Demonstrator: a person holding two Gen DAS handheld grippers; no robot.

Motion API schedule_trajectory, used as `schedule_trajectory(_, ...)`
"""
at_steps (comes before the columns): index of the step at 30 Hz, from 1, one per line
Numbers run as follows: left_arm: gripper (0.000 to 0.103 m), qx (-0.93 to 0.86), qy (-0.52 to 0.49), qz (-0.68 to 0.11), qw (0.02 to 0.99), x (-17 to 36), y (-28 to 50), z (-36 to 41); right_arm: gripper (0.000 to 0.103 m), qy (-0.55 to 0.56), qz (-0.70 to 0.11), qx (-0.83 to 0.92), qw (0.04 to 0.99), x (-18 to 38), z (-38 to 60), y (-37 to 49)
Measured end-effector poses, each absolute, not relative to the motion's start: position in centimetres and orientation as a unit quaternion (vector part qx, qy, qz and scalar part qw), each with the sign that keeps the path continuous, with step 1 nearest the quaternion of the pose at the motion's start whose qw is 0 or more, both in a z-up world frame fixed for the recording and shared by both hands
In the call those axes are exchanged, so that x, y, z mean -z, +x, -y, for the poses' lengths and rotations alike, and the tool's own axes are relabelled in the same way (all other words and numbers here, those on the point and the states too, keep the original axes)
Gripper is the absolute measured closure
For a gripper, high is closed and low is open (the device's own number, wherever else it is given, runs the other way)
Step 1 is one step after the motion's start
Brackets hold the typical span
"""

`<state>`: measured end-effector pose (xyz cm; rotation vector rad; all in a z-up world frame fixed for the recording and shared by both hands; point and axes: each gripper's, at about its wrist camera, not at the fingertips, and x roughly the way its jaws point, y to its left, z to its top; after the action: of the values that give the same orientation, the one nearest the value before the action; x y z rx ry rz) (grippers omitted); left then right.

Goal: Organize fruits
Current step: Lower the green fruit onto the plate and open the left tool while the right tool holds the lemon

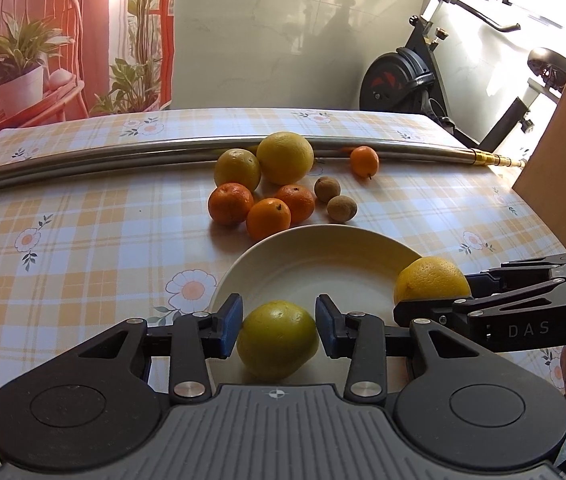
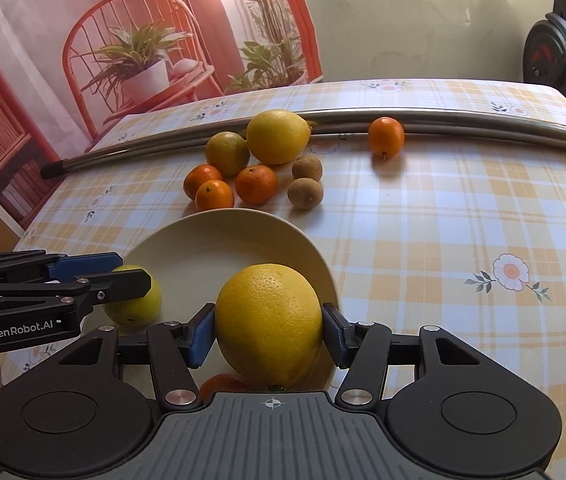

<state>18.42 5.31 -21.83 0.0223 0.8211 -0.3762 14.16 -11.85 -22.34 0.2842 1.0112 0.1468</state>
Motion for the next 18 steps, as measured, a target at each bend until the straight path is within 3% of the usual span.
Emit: schedule_trajectory(18, 0.055, 0.167, -0.016, -0.405, 0.899, 21.8, 17.8, -5.9, 0.053, 0.129, -0.463, -0.073, 0.874, 21.4, 12.3, 13.8)
